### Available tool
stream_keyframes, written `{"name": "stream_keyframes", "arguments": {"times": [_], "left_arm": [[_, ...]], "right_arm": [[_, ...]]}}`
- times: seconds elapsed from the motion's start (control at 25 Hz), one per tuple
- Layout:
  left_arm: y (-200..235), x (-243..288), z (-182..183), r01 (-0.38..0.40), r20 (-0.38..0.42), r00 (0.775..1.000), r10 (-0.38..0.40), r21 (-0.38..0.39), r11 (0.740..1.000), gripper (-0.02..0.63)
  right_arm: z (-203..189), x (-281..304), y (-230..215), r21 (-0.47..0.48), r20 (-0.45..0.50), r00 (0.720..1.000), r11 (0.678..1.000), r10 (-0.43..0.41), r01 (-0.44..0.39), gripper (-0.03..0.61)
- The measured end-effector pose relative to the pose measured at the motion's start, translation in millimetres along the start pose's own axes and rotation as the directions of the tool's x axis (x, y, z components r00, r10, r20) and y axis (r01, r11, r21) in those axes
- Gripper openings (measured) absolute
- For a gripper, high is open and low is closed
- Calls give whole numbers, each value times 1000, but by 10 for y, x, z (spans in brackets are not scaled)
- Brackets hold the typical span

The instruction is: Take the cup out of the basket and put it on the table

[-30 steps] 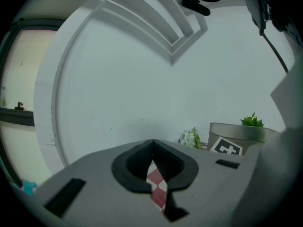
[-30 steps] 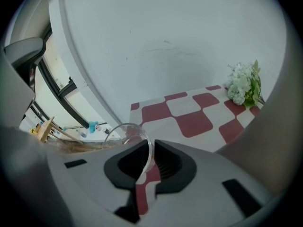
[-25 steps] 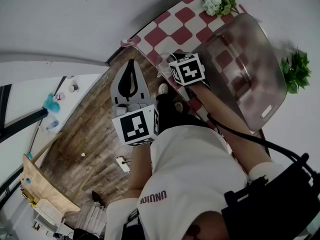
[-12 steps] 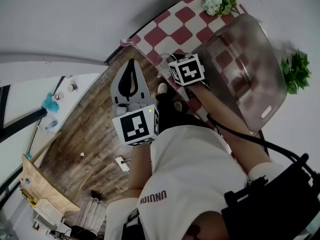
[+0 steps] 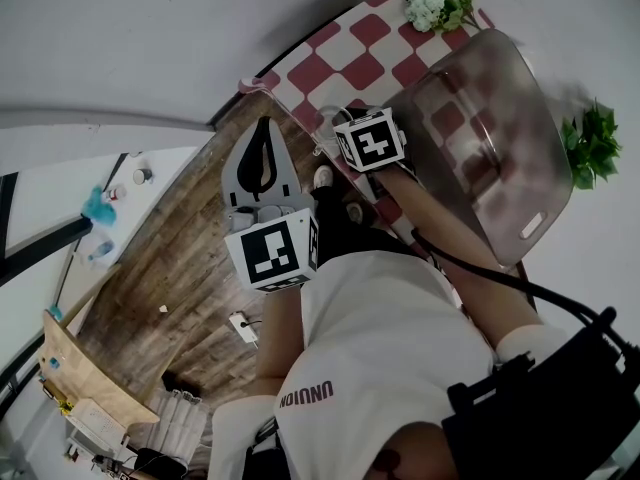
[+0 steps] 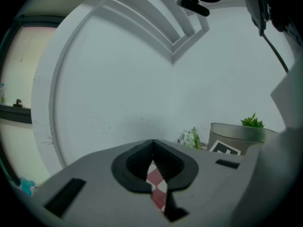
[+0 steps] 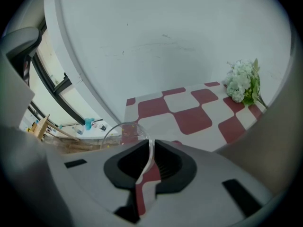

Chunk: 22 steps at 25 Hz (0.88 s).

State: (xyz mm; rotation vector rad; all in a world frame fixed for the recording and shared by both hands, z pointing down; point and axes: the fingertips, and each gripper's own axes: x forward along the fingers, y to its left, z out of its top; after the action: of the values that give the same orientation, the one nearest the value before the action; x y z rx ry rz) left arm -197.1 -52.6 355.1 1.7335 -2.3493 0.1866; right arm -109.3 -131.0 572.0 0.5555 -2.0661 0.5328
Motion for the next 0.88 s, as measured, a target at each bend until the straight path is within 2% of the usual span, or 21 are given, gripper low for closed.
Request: {"name": "stream_keyframes", "arguments": {"times": [0.28,0.48,0.88], "left_arm": [[2,8,-13,3,-1,1000,-3,0,1000,12],[-20,23,10,7,6,1000,-7,1,1000,12],[-31,37,14,15,8,1000,-15,2,1000,12]], "right_arm": [[31,2,19,-59,-2,1000,998,-31,31,51],[42,-28,47,-62,-1,999,998,-34,33,51],[190,-179,70,-62,67,996,996,-63,67,77]]}}
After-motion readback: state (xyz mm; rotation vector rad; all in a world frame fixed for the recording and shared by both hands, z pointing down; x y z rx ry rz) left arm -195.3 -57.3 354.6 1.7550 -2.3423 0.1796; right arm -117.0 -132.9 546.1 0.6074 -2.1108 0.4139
